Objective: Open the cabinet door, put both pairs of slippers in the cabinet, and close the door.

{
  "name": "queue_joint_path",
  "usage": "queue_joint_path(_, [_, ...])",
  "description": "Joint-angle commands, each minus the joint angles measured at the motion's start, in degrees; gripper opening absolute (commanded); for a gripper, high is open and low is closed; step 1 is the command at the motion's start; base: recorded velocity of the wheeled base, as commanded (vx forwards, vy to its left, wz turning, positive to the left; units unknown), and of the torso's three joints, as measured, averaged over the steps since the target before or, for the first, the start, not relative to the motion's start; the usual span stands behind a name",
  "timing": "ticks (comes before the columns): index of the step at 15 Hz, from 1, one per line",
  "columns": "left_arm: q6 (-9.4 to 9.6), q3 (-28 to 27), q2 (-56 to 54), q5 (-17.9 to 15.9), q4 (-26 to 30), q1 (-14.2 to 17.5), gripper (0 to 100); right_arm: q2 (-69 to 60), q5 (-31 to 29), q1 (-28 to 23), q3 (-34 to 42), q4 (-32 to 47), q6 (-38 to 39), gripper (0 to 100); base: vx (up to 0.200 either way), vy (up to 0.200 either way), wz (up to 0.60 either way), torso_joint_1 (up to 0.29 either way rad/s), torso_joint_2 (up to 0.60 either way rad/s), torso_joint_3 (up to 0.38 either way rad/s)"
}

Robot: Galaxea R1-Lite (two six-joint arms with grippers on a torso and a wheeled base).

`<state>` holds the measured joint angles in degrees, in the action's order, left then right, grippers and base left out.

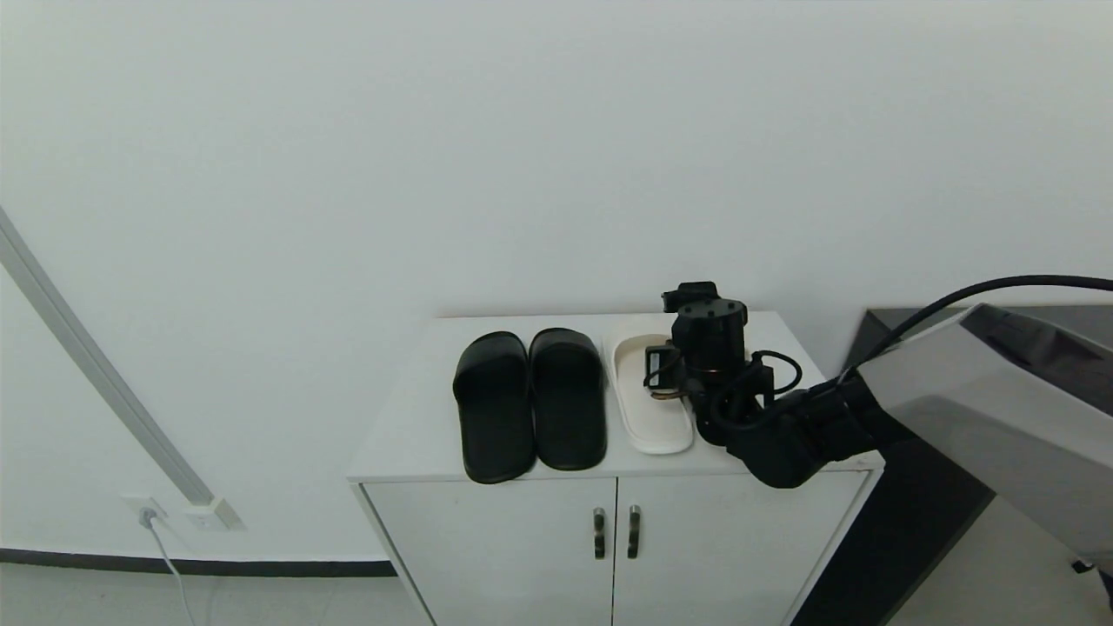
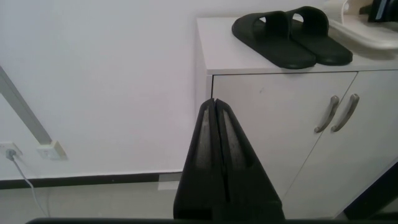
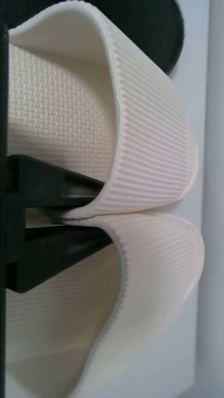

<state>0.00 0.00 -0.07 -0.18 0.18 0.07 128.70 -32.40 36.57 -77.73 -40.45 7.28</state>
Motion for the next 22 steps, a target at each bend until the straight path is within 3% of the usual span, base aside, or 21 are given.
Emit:
queue_joint_path(1, [0.0, 0.0, 0.1, 0.0, 0.0, 0.0, 0, -5.6, 0.1, 0.3, 2.9, -0.1, -1.2, 0, 0.0, 0.0, 0.0, 0.0, 0.0, 0.0])
queue_joint_path(7, [-0.09, 0.0, 0.1, 0.3, 0.0, 0.0, 0, -27.8, 12.8, 6.8, 26.8, 0.0, -2.8, 0, 0.0, 0.0, 0.0, 0.0, 0.0, 0.0])
queue_joint_path(11, [0.09, 0.0, 0.1, 0.1, 0.0, 0.0, 0, -38.0, 23.0, 9.3, 38.1, 0.1, -2.9, 0, 0.0, 0.0, 0.0, 0.0, 0.0, 0.0])
queue_joint_path(17, [0.35, 0.0, 0.1, -0.1, 0.0, 0.0, 0, -41.3, 27.0, 11.4, 43.2, 0.5, -3.1, 0, 0.0, 0.0, 0.0, 0.0, 0.0, 0.0])
queue_joint_path(22, [0.35, 0.0, 0.1, -0.1, 0.0, 0.0, 0, -41.8, 27.0, 11.4, 44.3, 0.3, -4.5, 0, -0.2, 0.0, 0.0, 0.007, 0.0, -0.001])
